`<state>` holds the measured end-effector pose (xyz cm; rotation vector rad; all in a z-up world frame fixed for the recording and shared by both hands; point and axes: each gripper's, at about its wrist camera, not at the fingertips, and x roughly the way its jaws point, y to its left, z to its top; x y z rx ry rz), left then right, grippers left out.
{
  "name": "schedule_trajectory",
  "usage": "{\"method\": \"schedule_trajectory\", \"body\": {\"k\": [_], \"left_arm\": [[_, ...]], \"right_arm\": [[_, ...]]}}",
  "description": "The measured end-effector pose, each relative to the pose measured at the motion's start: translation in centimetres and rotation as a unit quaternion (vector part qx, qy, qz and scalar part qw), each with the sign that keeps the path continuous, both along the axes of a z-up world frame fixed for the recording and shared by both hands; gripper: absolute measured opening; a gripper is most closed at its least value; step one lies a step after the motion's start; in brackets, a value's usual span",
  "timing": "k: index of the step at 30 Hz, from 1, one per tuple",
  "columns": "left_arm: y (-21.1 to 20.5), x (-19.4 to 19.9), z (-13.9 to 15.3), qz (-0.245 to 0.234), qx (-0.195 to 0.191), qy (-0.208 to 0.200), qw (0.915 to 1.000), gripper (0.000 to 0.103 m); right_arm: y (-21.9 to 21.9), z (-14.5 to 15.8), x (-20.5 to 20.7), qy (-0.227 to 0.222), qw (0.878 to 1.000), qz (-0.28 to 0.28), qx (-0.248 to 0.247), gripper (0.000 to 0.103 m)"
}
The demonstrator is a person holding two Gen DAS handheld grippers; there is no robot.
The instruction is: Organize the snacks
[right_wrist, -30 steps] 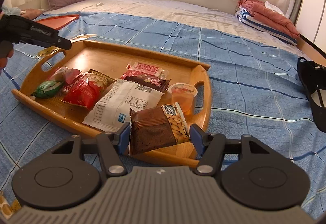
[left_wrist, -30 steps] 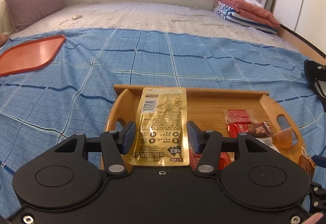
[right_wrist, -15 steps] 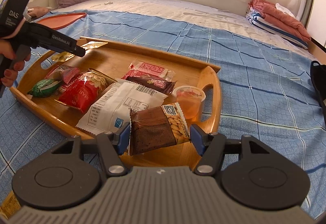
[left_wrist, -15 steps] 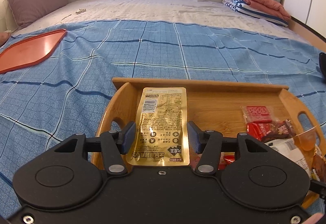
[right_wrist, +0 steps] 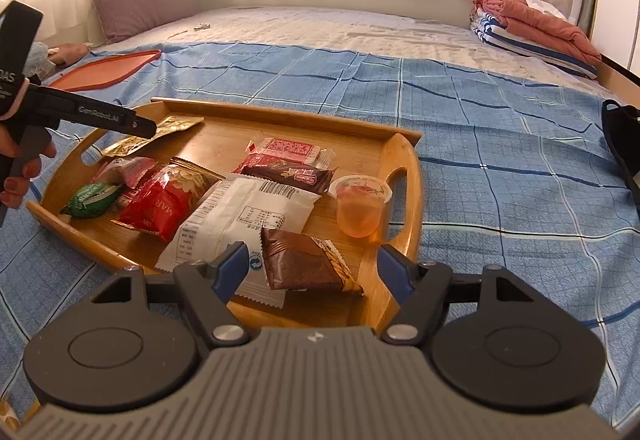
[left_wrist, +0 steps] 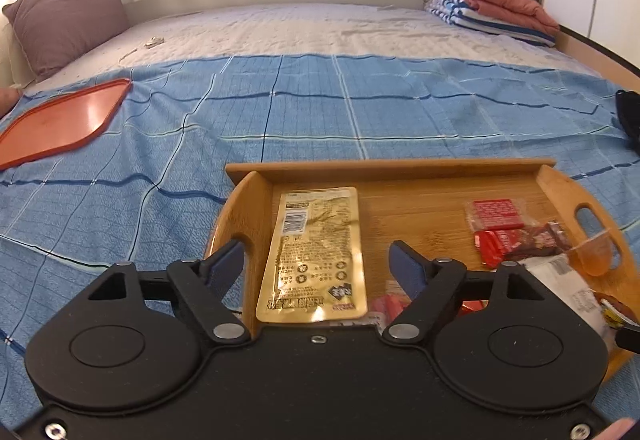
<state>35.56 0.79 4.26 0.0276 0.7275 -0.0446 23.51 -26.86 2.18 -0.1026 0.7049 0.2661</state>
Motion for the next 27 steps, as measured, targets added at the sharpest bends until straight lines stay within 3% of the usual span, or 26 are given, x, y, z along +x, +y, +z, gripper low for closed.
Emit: {"method": "schedule_trajectory", "body": {"k": [18, 27], "left_arm": [[-0.2, -12.7, 4.9, -0.046, -0.002, -0.038, 0.9982, 0.090], [-0.2, -20.3, 5.5, -0.069, -0.018, -0.048, 0.9963, 0.092]], "right_arm": [[2.3, 3.7, -7.7, -0.025, 0.999, 0.038, 0.023, 0.086], [4.1, 4.3, -12.1, -0.035, 0.997, 0.063, 0.030, 0.088]]}}
